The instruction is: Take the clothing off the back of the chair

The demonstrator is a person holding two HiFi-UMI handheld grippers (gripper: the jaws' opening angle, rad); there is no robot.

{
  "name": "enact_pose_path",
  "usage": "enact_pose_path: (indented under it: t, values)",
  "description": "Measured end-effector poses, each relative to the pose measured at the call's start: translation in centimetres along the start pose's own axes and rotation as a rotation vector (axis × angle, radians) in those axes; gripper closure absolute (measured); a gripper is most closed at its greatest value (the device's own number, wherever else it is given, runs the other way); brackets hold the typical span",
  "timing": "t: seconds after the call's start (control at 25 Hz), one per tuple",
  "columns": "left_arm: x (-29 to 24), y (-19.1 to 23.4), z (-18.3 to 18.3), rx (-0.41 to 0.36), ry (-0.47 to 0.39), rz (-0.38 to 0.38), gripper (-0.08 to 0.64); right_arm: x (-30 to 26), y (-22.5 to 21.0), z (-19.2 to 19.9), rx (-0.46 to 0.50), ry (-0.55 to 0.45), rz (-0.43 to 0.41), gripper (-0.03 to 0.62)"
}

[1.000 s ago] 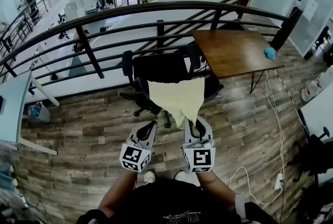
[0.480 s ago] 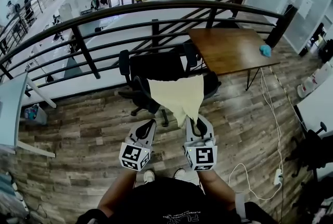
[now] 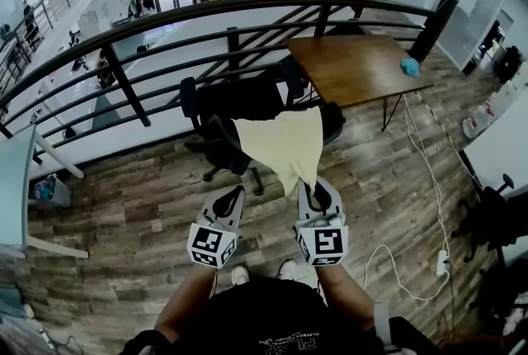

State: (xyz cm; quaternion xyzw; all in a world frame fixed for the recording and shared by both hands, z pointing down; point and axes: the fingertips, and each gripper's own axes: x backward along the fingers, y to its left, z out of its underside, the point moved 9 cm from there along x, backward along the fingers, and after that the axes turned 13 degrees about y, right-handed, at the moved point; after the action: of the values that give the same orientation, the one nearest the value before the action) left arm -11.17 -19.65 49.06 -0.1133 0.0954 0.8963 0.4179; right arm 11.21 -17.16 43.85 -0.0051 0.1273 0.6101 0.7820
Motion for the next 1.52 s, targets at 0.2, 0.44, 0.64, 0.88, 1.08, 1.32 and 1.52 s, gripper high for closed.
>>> enact_pose_path:
  t: [0.2, 0.44, 0.64, 0.88, 1.08, 1.32, 1.52]
  values:
    - [0.9, 0.8, 0.4, -0.003, 0.011, 0.025, 0.551, 0.8, 0.7, 0.1, -0.017, 0.008, 0.043, 0.540]
    - [1.6, 1.3, 1.2, -0.013, 0.026, 0.069, 0.551, 1.7, 2.3, 0.7, -0.030, 0.026, 0.087, 0.540]
    - [2.5, 2.1, 1.5, -0.020, 0.030, 0.090, 0.549, 2.2, 3.5, 1.2, -0.033, 0.043, 0.118, 0.539]
    - [2.7, 3.4, 2.3, -0.012, 0.042, 0.107, 0.551, 2.1, 4.4, 1.0, -0.040, 0.046, 0.147, 0.540]
    - [2.5, 3.0, 2.7, -0.014, 0.051, 0.131, 0.551, 2.5, 4.6, 0.9, -0.030, 0.040, 0.169, 0.539]
    - [2.2, 2.1, 1.9, -0.028, 0.034, 0.110, 0.551, 2.8, 4.0, 1.3, -0.043, 0.023, 0.144, 0.540]
    - [3.0, 1.0, 1.6, -0.027, 0.031, 0.073, 0.549, 3.9, 3.8, 1.2, -0.028, 0.012, 0.111, 0.538]
